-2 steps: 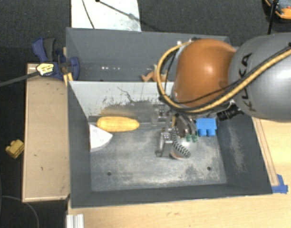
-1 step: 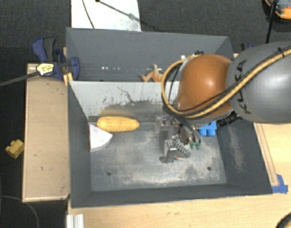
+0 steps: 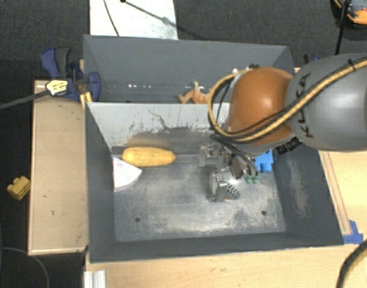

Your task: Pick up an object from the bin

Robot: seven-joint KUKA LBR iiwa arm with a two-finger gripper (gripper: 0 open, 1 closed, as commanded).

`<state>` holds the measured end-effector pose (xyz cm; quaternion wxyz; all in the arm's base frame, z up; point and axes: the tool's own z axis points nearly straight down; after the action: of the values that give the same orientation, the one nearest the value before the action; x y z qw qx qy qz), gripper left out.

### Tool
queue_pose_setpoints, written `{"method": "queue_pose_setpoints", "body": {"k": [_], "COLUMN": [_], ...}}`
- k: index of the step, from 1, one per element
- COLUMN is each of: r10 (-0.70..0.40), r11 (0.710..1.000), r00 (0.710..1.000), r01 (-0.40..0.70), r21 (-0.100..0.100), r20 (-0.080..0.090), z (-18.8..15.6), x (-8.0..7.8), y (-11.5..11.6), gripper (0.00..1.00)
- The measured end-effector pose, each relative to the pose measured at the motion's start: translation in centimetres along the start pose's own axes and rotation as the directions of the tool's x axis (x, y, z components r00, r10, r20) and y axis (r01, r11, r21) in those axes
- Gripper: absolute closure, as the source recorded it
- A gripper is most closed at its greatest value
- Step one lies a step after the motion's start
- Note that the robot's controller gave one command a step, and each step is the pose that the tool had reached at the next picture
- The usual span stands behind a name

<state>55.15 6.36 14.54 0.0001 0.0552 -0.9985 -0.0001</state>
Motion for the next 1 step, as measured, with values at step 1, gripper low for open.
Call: {"method": "queue_pose_setpoints", "body": {"k": [1], "r10": [0.007], "r11": [1.0], "r00": [1.0], "r01": [-0.007], "r21": [-0.001], "r20": [0.004], "z": [1.3], "x": [0.49], "y": [-4.03], "gripper": [0.0]}}
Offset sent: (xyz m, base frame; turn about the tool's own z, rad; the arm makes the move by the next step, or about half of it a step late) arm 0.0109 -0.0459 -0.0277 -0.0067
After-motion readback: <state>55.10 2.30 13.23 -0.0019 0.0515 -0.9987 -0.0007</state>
